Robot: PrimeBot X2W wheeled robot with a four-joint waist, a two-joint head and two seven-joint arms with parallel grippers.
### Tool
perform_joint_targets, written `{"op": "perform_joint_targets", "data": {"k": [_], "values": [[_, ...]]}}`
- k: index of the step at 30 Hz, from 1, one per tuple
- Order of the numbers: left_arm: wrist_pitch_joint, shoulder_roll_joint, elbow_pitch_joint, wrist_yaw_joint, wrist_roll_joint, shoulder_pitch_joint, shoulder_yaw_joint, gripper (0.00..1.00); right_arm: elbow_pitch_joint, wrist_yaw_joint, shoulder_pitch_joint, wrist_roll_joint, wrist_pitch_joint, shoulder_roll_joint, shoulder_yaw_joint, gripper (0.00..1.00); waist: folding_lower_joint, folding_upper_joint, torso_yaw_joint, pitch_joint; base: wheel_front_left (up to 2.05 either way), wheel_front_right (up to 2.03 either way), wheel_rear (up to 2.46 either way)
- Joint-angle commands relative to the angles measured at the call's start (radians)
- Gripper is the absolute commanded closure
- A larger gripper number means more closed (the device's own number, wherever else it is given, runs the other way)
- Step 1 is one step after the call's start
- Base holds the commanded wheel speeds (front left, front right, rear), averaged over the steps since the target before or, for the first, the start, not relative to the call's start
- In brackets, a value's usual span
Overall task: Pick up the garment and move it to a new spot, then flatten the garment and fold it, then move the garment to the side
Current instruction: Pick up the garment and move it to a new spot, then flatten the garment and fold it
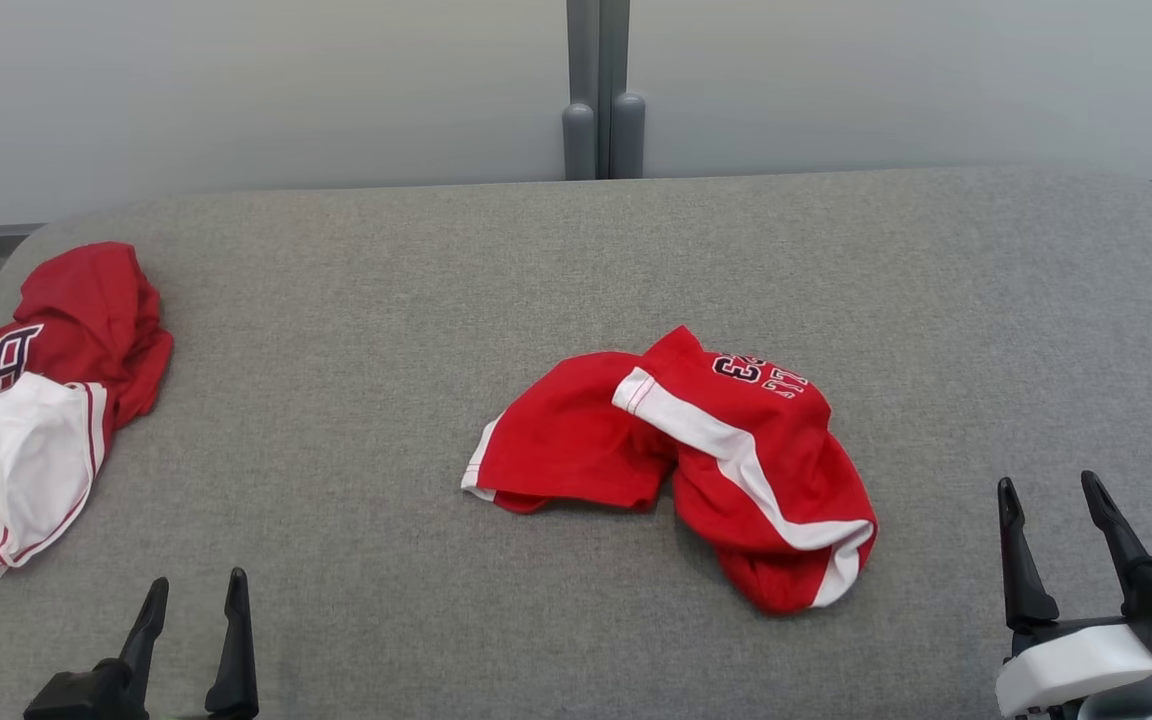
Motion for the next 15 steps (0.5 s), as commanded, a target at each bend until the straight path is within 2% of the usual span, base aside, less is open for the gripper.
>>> {"op": "perform_joint_targets", "data": {"k": [1,15], "values": [[-0.003,-0.002,0.002,-0.003,0.008,-0.011,0.003,0.00,0.000,-0.001,-0.003,-0.002,-0.003,-0.002,0.000,0.00,0.0000,0.0000,-0.001,0.000,0.00,0.00,0.00],[-0.003,0.013,0.002,-0.004,-0.005,-0.019,-0.012,0.00,-0.005,-0.001,-0.008,0.000,-0.003,-0.006,0.005,0.00,0.0000,0.0000,-0.002,0.009,0.00,0.00,0.00]]}}
